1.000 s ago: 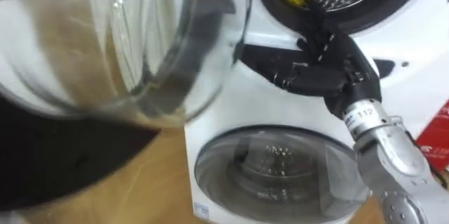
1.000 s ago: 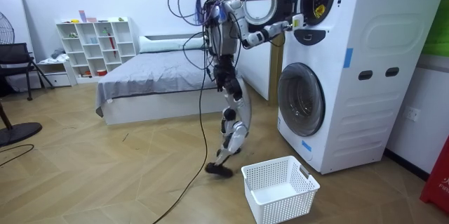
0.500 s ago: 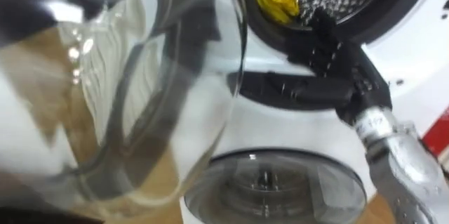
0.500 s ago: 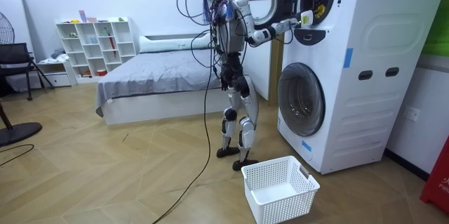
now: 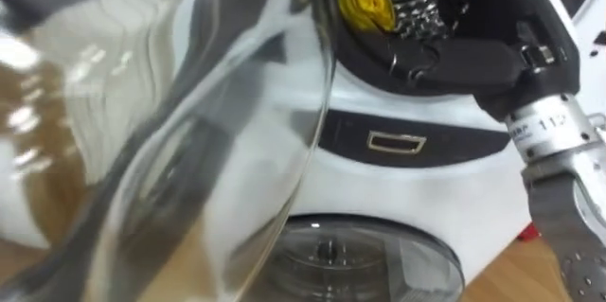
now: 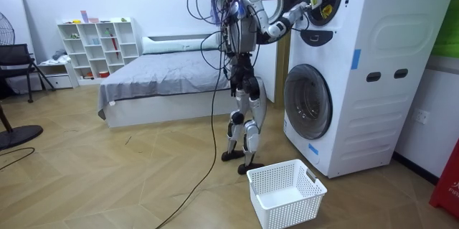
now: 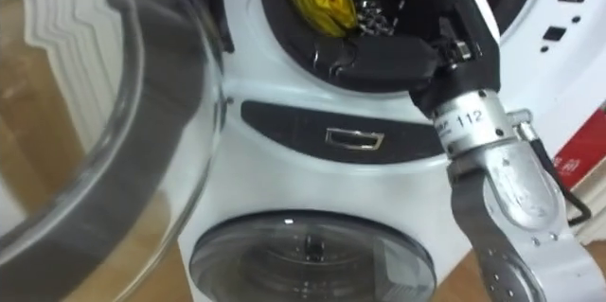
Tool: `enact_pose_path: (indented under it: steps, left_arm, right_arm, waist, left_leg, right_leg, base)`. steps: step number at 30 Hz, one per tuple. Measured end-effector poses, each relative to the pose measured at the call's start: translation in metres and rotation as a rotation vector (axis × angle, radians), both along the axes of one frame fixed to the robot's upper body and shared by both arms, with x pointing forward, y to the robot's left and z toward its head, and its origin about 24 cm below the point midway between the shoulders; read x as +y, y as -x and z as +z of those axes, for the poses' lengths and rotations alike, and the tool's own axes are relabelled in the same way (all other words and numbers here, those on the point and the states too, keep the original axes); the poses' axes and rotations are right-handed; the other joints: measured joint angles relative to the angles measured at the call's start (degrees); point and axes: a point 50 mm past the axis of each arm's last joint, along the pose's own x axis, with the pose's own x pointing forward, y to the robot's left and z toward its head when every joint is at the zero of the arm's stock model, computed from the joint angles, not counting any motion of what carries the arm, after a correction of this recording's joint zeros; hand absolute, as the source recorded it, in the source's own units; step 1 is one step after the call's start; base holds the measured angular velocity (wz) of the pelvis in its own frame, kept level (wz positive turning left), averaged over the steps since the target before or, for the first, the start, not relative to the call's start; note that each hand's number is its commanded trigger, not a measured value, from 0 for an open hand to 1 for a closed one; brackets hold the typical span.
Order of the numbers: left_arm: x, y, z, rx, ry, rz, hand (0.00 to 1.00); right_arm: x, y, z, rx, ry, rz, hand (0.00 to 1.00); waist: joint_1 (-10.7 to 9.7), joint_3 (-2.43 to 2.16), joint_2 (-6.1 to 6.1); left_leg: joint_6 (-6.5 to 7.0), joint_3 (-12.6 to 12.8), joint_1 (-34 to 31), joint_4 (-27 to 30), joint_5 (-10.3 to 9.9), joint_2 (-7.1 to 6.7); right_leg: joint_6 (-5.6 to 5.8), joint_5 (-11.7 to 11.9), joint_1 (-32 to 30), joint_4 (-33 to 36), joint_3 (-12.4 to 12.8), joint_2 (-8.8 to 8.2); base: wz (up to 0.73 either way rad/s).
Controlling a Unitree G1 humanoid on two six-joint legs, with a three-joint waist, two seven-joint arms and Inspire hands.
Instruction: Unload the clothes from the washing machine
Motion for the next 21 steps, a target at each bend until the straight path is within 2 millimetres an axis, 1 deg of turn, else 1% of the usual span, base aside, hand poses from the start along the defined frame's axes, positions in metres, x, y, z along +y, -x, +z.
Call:
enact_pose_path:
  steps: [1, 3, 5, 10, 12, 14, 21]
  left_arm:
    - [-0.001, -0.001, 0.000, -0.001, -0.001, 0.001, 0.00]
    - [-0.002, 0.000, -0.001, 0.003, 0.001, 0.004, 0.00]
    - [-0.001, 0.006, -0.001, 0.023, 0.002, 0.010, 0.00]
    - [-0.001, 0.018, -0.002, 0.059, 0.007, 0.042, 0.00]
    - [0.000, 0.022, -0.002, 0.071, 0.009, 0.056, 0.00]
    - [-0.001, 0.024, -0.002, 0.085, 0.015, 0.068, 0.00]
    - [-0.002, 0.022, -0.002, 0.091, 0.022, 0.077, 0.00]
  right_arm:
    - [0.000, 0.001, 0.001, -0.003, -0.014, 0.008, 0.00]
    - [-0.001, 0.002, 0.003, -0.001, -0.051, 0.039, 0.00]
    - [-0.003, 0.002, 0.005, 0.001, -0.092, 0.084, 0.00]
    - [-0.007, 0.003, 0.007, -0.004, -0.110, 0.095, 0.00]
    - [-0.007, 0.003, 0.007, -0.001, -0.101, 0.090, 0.00]
    - [-0.008, 0.001, 0.004, 0.007, -0.062, 0.064, 0.00]
    - [-0.016, -0.014, -0.014, 0.099, 0.015, -0.031, 0.00]
  waist:
    - [0.12, -0.07, -0.11]
    - [0.37, 0.07, 0.11]
    - [0.35, 0.11, 0.18]
    - [0.69, 0.19, 0.29]
    - [0.69, 0.13, 0.19]
    - [0.80, 0.20, 0.31]
    - [0.85, 0.14, 0.20]
  left_leg:
    - [-0.01, 0.01, 0.12, -0.26, 0.00, 0.07]
    - [-0.05, 0.07, 0.39, -0.56, 0.03, 0.16]
    - [-0.06, 0.05, 0.53, -0.56, 0.03, 0.22]
    - [-0.07, 0.03, 0.92, -0.55, 0.04, 0.31]
    - [-0.07, 0.03, 1.00, -0.54, 0.04, 0.28]
    - [-0.07, 0.11, 1.03, -0.53, 0.04, 0.28]
    - [-0.11, 0.08, 0.70, -0.54, 0.02, 0.25]
  right_leg:
    - [0.00, 0.00, -0.02, 0.00, 0.01, 0.11]
    - [-0.02, -0.01, 0.01, -0.02, 0.53, 0.31]
    - [-0.02, -0.02, 0.44, -0.66, 0.66, 0.36]
    - [-0.10, -0.07, 1.23, -1.40, 0.72, 0.41]
    - [-0.11, -0.07, 1.47, -1.90, 0.93, 0.41]
    - [-0.11, -0.07, 1.45, -1.90, 1.04, 0.42]
    - [-0.23, 0.00, 1.17, -1.83, 0.96, 0.36]
  base:
    - [0.00]
    - [0.00]
    - [0.00]
    - [0.00]
    - [0.00]
    - [0.00]
    - [0.00]
